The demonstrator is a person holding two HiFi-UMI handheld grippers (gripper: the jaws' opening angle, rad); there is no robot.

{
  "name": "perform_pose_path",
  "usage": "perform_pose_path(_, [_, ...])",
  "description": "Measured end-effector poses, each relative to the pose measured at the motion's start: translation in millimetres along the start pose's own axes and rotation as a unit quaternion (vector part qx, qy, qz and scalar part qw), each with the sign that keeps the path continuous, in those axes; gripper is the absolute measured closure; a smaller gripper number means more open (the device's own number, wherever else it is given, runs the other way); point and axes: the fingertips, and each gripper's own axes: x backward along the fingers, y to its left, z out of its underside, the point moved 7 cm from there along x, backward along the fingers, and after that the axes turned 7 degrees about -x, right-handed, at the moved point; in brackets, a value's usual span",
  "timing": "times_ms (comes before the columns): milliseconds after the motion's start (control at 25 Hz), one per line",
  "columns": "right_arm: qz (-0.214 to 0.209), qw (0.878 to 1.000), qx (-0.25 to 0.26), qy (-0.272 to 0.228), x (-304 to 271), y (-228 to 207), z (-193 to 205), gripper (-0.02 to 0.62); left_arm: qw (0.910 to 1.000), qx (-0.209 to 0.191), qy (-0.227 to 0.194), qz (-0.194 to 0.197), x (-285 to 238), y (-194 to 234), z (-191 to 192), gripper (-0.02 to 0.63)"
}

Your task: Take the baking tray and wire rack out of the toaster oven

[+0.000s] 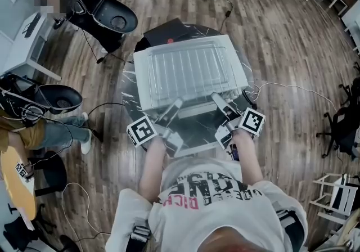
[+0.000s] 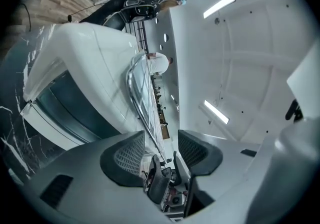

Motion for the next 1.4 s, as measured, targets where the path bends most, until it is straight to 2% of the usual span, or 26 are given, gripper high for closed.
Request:
perform_pose_path(320, [-0.004,1.000,-0.007,-0.014,15.1,-2.7,-5.9,0.394,0.9997,0.017,-0.015,0.003,7.7,-2.0,9.4,0.420])
perform_pose_path(680, [0.001,1.000,-0.008,-0.029,43.1,-5.4,-11.3,0.399,0.9994,0.018,-0.027,-0.012,20.3,-5.3,30.2,0.435])
perform_pose_path(800, [0.011,0.999,-0.002,-0.038,54.7,-7.7,-14.2,0.428,0.9993,0.015,-0.030,-0.020,22.5,-8.0,37.1,0.478])
perform_pose_path(1000, [0.010,0.999,0.024,-0.048,72.0,-8.2,-17.4,0.525,0.9989,-0.004,-0.043,-0.017,23.1,-18.2,47.9,0.580])
perform_pose_path(1120, [0.008,0.998,0.034,-0.054,81.8,-7.1,-19.4,0.575,0.9987,-0.007,-0.048,-0.017,23.5,-22.1,56.4,0.597])
perform_pose_path(1320, [-0.032,0.994,0.089,-0.053,85.0,11.8,-13.9,0.594,0.9974,-0.017,-0.070,-0.011,29.1,-30.8,60.4,0.603])
perform_pose_path(1400, [-0.037,0.990,0.123,-0.054,89.6,20.3,-8.9,0.594,0.9946,-0.056,-0.083,-0.028,35.5,-36.4,60.3,0.603])
